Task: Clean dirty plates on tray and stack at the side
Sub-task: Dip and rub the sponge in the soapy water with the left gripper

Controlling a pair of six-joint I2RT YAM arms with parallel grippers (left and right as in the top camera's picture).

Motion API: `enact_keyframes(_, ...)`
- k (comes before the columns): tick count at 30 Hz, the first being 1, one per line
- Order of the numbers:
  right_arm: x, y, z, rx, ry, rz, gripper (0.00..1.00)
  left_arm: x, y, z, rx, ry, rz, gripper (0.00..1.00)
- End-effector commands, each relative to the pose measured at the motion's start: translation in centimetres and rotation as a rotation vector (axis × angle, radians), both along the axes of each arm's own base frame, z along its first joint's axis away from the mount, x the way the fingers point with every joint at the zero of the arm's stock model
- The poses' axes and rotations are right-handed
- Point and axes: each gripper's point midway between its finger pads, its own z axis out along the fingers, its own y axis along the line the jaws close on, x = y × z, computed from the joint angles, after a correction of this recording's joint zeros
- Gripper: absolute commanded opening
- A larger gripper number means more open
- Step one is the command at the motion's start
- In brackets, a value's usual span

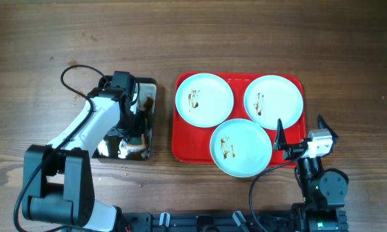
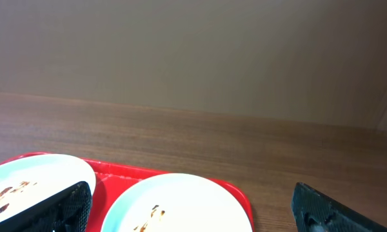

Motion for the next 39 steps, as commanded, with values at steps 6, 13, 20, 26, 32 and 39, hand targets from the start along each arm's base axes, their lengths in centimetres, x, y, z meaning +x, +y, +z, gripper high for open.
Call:
enact_keyframes(6,0.0,-0.1,0.1,-0.009,-0.007,-0.009,1.0,0.4,-0.2,0.0,-0.015,-0.001,0.008,0.04)
enact_keyframes(13,0.0,-0.1,0.1,-0.009,-0.007,-0.008,1.0,0.8,-0.8,0.1,-0.051,-0.014,0.008,0.04)
enact_keyframes(20,0.0,-0.1,0.1,-0.009,-0.007,-0.009,1.0,2.5,0.2,0.1,0.001,-0.084,0.137,0.04)
enact_keyframes(26,0.0,-0.1,0.1,-0.009,-0.007,-0.008,1.0,4.5,-0.1,5.6,-0.037,-0.268,0.136,0.04)
enact_keyframes(32,0.0,-0.1,0.1,-0.009,-0.007,-0.009,1.0,2.6,1.5,9.9,0.022,-0.352,0.15,0.04)
enact_keyframes(39,0.0,-0.1,0.1,-0.009,-0.007,-0.009,1.0,3.4,3.5,5.2,0.084,-0.222,0.2,0.04)
